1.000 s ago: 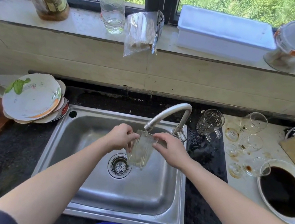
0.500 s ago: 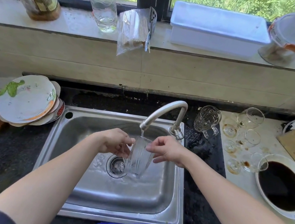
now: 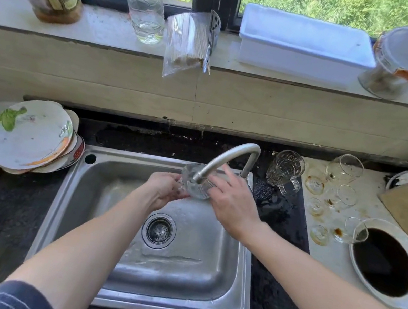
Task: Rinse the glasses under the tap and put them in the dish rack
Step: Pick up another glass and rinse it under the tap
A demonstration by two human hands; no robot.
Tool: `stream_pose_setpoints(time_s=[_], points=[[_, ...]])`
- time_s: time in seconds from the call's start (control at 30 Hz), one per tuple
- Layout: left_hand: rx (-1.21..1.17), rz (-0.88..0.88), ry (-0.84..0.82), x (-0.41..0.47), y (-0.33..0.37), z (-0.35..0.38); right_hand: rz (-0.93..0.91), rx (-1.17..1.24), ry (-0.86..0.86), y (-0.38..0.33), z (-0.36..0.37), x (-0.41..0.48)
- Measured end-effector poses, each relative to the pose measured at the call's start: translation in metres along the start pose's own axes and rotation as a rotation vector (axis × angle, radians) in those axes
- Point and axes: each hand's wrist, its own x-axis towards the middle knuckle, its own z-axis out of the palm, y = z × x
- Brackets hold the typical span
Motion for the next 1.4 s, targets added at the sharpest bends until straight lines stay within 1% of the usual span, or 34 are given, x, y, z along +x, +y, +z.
stream_pose_setpoints(time_s=[0.03, 0.1, 0.2, 0.27, 0.33, 0.4, 0.43, 0.47, 0.5, 0.57, 0.67, 0.7, 0.73, 0.77, 0.8, 0.83, 0.9, 0.97, 1.0, 1.07, 1.1, 1.17, 1.23, 1.33, 1.4], points=[[-0.046, 0.039, 0.028, 0.002, -0.001, 0.002, -0.017, -0.045, 0.029, -0.002, 0.005, -0.005], [-0.078, 0.099, 0.075, 0.006, -0.001, 0.003, -0.044, -0.033, 0.036, -0.01, 0.015, -0.012], [-0.052, 0.134, 0.089, 0.005, 0.002, 0.008, 0.091, 0.106, -0.096, -0.016, 0.018, 0.008], [-0.069, 0.135, 0.085, 0.001, 0.004, 0.011, 0.142, 0.106, -0.165, -0.022, 0.018, 0.022], [-0.106, 0.136, 0.103, 0.001, 0.005, 0.006, 0.092, 0.083, -0.171, -0.027, 0.015, 0.022], [-0.145, 0.131, 0.116, 0.004, 0.004, -0.005, -0.014, 0.024, -0.215, -0.025, 0.009, 0.011], [-0.147, 0.124, 0.117, 0.003, 0.003, -0.008, -0.054, -0.031, -0.201, -0.022, 0.01, 0.006], [-0.136, 0.12, 0.115, 0.002, 0.003, -0.008, -0.054, -0.022, -0.21, -0.021, 0.009, 0.006], [-0.121, 0.119, 0.111, 0.0, 0.001, -0.005, -0.012, -0.003, -0.194, -0.022, 0.007, 0.012], [-0.104, 0.112, 0.098, -0.001, -0.002, 0.001, 0.088, -0.008, -0.235, -0.029, 0.009, 0.026], [-0.099, 0.113, 0.115, 0.0, 0.001, -0.008, -0.029, -0.031, -0.21, -0.029, 0.013, 0.018], [-0.099, 0.108, 0.12, 0.001, 0.001, -0.013, -0.059, -0.023, -0.245, -0.024, 0.013, 0.011], [-0.093, 0.102, 0.114, 0.0, 0.0, -0.016, -0.117, -0.07, -0.225, -0.018, 0.016, 0.005], [-0.086, 0.097, 0.109, -0.001, 0.0, -0.016, -0.135, -0.095, -0.188, -0.016, 0.017, 0.002], [-0.08, 0.093, 0.101, -0.003, -0.002, -0.013, -0.091, -0.08, -0.204, -0.019, 0.014, 0.007], [-0.068, 0.09, 0.09, -0.004, -0.003, -0.008, -0.05, -0.078, -0.255, -0.022, 0.009, 0.016], [-0.028, 0.091, 0.076, -0.005, -0.003, -0.003, -0.011, -0.125, -0.271, -0.025, 0.012, 0.025], [-0.002, 0.105, 0.103, -0.006, 0.003, -0.011, -0.078, -0.098, -0.226, -0.023, 0.008, 0.016], [0.02, 0.111, 0.12, -0.004, 0.006, -0.018, -0.138, -0.096, -0.235, -0.017, 0.009, 0.009], [0.085, 0.108, 0.127, -0.007, 0.011, -0.024, -0.248, -0.218, -0.218, -0.007, 0.015, -0.002], [0.104, 0.093, 0.109, -0.01, 0.012, -0.021, -0.245, -0.242, -0.218, -0.006, 0.019, -0.001], [0.141, 0.071, 0.036, -0.016, 0.012, -0.011, -0.142, -0.251, -0.279, -0.01, 0.013, 0.013], [0.162, 0.088, -0.007, -0.015, 0.013, -0.01, -0.081, -0.214, -0.211, -0.015, 0.009, 0.024], [0.081, 0.074, -0.029, -0.007, 0.014, -0.027, 0.008, 0.021, -0.206, -0.016, 0.0, 0.022], [-0.017, 0.006, -0.052, -0.003, 0.005, -0.03, 0.105, 0.12, -0.19, -0.023, -0.007, 0.024]])
